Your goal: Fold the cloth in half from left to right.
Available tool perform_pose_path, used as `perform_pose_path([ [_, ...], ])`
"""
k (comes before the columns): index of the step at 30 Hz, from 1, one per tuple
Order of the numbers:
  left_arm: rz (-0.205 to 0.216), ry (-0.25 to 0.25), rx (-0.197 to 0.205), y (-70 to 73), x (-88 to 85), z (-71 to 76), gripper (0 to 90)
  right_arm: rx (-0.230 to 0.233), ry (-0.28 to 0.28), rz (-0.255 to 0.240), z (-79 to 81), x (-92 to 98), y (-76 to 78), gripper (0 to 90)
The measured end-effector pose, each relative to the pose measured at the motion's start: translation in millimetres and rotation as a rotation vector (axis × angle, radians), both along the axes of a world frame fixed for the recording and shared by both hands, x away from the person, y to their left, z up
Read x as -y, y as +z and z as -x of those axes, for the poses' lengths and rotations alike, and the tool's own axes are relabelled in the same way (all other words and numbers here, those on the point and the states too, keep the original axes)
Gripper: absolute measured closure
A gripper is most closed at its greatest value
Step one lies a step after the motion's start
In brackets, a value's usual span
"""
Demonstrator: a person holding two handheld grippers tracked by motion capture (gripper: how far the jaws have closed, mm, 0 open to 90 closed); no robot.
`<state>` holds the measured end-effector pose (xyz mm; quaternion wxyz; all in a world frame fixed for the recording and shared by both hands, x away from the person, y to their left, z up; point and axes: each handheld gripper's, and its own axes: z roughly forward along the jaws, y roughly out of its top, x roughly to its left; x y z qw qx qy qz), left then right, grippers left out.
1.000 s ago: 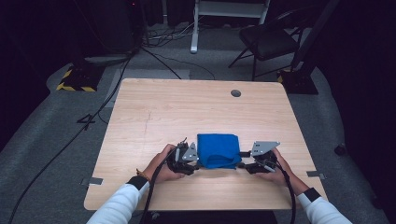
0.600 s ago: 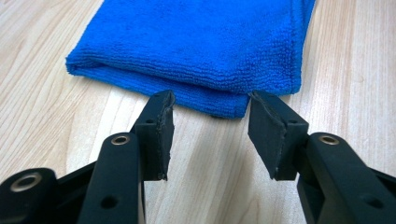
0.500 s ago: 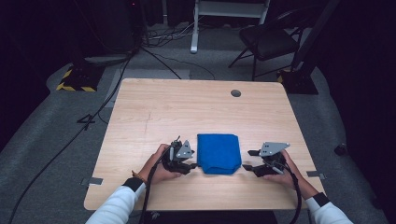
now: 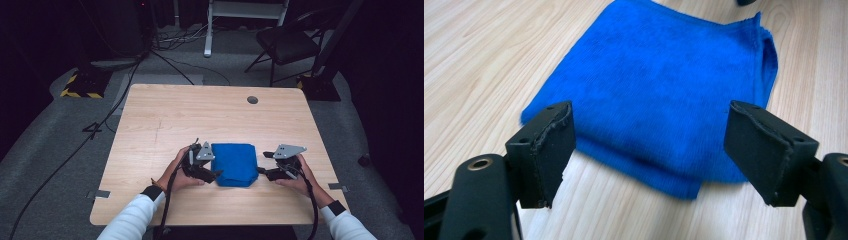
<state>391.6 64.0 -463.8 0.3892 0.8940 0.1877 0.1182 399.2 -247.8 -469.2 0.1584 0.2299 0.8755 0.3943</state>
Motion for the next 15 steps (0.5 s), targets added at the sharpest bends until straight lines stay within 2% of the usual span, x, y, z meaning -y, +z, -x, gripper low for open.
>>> perform_pose_path([
  [5, -0.053, -0.029, -0.013, -10.9, 10.7, -0.3, 20.1, -0.014, 0.010, 0.025, -3.1, -9.9, -6.3, 32.6],
  [7, -0.087, -0.038, -0.015, -14.4, 11.5, 0.6, 20.1, -0.024, 0.021, 0.040, -2.5, -12.7, -10.2, 32.3],
  [10, -0.108, -0.042, -0.037, -18.1, 11.0, 0.3, 19.9, -0.038, 0.028, 0.057, -1.4, -15.1, -15.8, 32.4],
  [11, -0.108, -0.045, -0.030, -19.4, 10.3, 0.4, 19.9, -0.040, 0.032, 0.064, -1.3, -15.8, -17.9, 32.4],
  [13, -0.144, -0.049, -0.002, -22.9, 9.9, 2.5, 20.2, -0.047, 0.033, 0.072, -0.4, -16.8, -21.2, 32.6],
  [14, -0.153, -0.053, -0.010, -25.3, 10.0, 2.6, 20.0, -0.049, 0.033, 0.068, -0.6, -16.5, -22.3, 32.6],
  [15, -0.141, -0.051, -0.022, -27.2, 9.2, 2.0, 20.1, -0.052, 0.034, 0.065, -0.9, -16.1, -22.8, 32.2],
])
